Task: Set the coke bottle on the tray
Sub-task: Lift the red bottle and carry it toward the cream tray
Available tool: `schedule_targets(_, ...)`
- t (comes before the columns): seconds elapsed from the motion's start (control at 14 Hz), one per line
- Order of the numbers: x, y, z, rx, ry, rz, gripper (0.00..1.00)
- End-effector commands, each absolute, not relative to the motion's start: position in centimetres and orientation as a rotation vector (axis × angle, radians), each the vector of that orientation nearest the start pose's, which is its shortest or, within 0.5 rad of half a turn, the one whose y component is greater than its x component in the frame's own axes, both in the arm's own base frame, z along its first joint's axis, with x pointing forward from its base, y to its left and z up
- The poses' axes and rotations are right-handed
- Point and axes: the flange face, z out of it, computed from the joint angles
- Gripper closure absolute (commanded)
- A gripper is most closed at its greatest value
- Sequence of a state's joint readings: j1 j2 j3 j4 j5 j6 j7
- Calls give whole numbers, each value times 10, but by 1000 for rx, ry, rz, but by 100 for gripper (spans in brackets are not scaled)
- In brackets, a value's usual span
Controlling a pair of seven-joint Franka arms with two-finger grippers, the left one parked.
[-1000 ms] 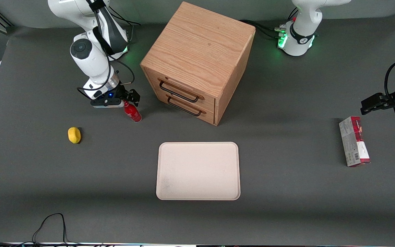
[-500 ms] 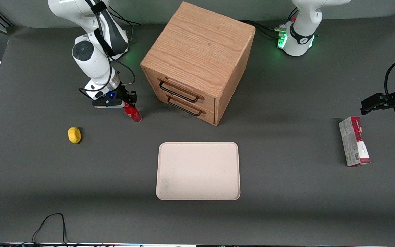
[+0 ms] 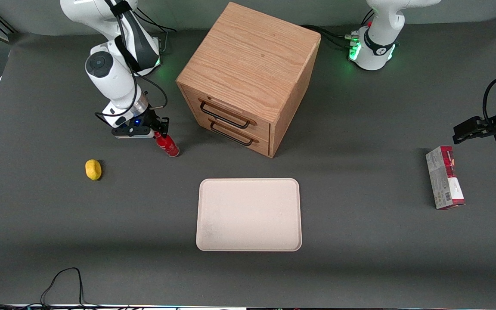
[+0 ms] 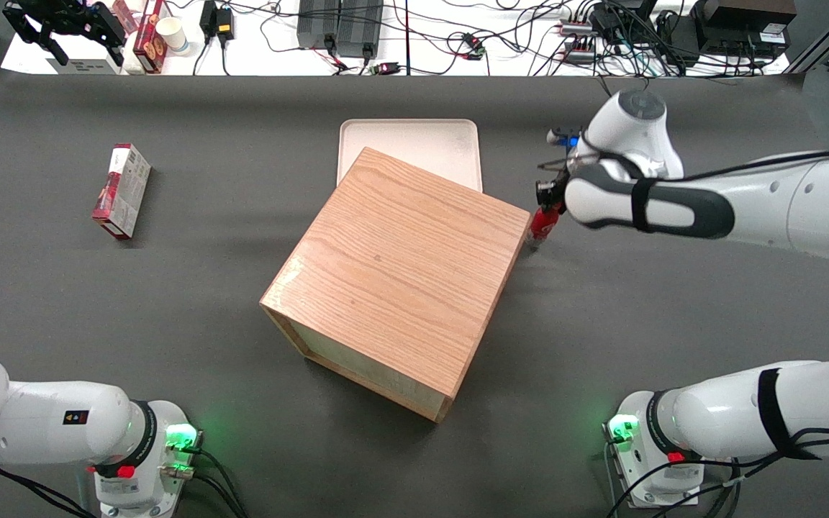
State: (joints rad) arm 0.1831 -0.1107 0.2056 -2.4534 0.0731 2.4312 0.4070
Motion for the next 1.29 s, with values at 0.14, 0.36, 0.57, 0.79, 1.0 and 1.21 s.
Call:
schedule_targets(0.14,517,179,472,-3063,220,-19,100)
schedule_targets(0.36,562,176,534,-3080,208,-41,100)
schedule_targets(0.57,602,176,569,-3178,168,6,100)
schedule_targets(0.79,639,188,603,-3146,166,-62,100)
schedule_targets(1.0,657,206,601,-3099,139,-105,100)
schedule_targets(1.21,687,256,552,-2999,160,-203,100)
